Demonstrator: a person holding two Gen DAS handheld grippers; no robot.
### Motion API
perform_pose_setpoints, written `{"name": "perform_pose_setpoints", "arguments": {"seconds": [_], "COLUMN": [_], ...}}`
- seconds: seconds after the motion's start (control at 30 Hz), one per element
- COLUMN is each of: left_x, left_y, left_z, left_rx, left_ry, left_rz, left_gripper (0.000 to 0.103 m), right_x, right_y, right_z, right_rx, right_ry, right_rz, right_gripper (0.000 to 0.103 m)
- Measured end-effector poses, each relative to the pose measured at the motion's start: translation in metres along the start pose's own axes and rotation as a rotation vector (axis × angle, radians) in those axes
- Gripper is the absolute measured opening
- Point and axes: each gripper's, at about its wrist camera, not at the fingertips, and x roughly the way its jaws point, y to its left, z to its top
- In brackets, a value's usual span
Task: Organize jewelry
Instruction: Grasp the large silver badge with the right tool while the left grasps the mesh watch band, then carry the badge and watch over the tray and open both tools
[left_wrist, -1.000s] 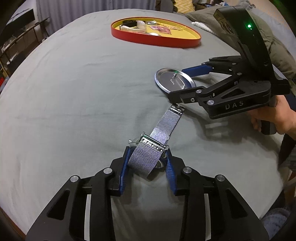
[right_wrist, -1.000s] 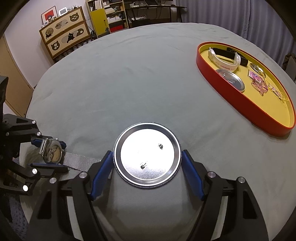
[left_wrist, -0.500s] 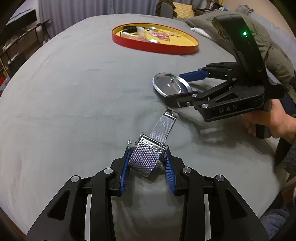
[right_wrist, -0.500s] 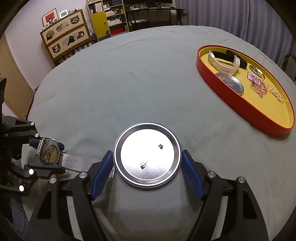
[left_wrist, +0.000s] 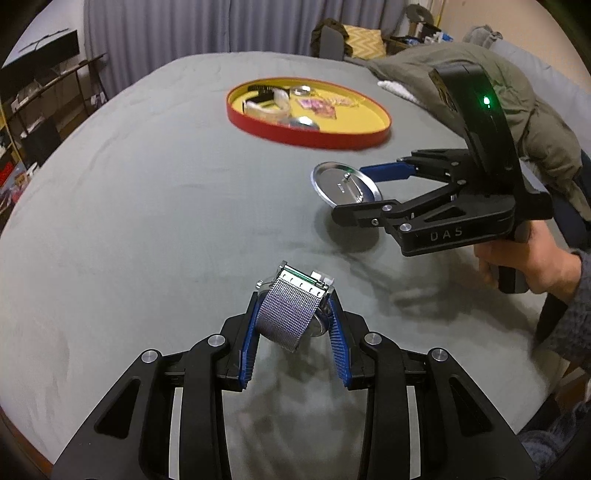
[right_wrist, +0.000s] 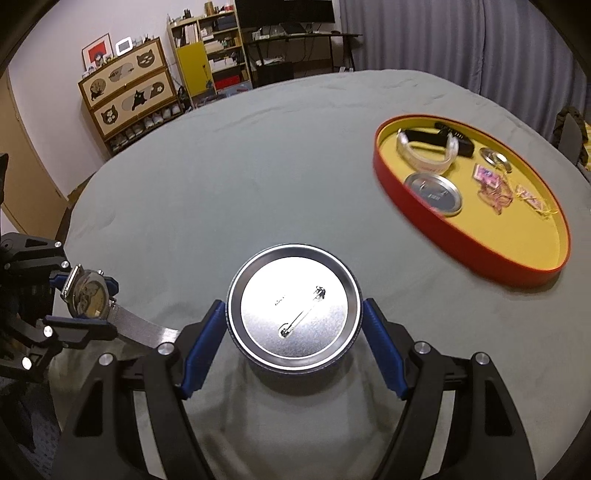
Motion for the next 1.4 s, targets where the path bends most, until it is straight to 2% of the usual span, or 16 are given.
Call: {"name": "perform_pose_setpoints", "arguments": {"seconds": [0.37,0.77,1.13,1.4], "left_x": [-0.026,-0.042,0.001,0.058], "left_y": [-0.006,-0.02,-0.049,-0.064], "left_z": [0.06,0.149,0.235,0.27], "left_rx": [0.034,0.09,0.147,0.17], "left_ry": [-0.087,-0.184,-0.199,-0.157], "left_rz": [-0.006,-0.048,-0.087,-0.112], "left_gripper": [0.033,0.033,0.033,0.033], "right_x": [-0.037,-0.073,-0.091,-0.068], "right_y": [-0.028,-0.082,-0.158,-0.204], "right_z": [0.032,0.074,0.106,0.106], "right_rx": [0.026,0.067,0.147,0.218], "right_ry": [-0.097,-0.183,-0.211,-0.162], "right_rz": [-0.048,-0.123,-0.209,-0.248], "right_gripper": [0.07,0.07,0.07,0.07]}}
